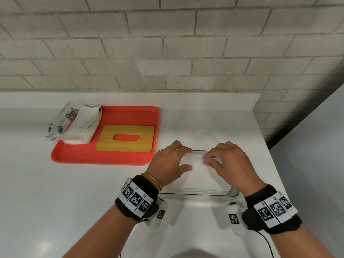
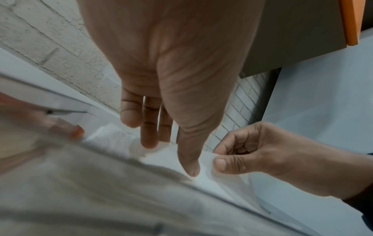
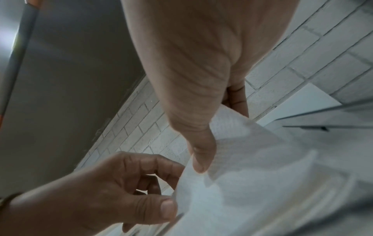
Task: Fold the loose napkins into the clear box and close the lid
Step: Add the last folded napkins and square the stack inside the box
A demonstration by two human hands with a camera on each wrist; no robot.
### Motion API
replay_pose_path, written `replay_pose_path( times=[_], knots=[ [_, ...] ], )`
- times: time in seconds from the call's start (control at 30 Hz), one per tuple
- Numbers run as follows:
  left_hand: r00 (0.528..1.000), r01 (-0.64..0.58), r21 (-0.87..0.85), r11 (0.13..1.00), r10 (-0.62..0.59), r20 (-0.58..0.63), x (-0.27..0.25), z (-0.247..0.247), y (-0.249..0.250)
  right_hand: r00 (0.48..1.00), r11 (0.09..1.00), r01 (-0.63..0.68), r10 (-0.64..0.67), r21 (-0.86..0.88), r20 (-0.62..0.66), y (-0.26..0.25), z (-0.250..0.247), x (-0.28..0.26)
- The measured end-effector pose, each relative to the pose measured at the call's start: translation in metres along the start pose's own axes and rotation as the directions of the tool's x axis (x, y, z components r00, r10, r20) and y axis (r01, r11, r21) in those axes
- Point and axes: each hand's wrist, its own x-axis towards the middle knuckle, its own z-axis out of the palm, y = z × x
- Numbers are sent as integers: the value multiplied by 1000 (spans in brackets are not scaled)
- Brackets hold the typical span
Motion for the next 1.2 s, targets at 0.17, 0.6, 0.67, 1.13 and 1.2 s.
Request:
replay_pose_path(
  times=[0.17,0.6,0.67,1.13,1.2],
  knots=[
    [986,-42,-34,999,36,-164,-1,0,-1,999,999,2,-1,46,-32,3,-8,-5],
    [975,-137,11,990,137,-177,-33,10,-13,996,999,14,-18,43,85,11,2,-25],
    [975,-136,18,991,137,-174,-34,13,-13,995,999,16,-19,28,93,12,3,-25],
    [919,-263,227,938,315,-238,-32,16,-11,973,999,-6,18,-49,229,14,-3,-19],
    [922,-264,204,943,309,-233,-30,16,-13,968,997,-25,41,-68,249,13,-6,-17]
  ],
)
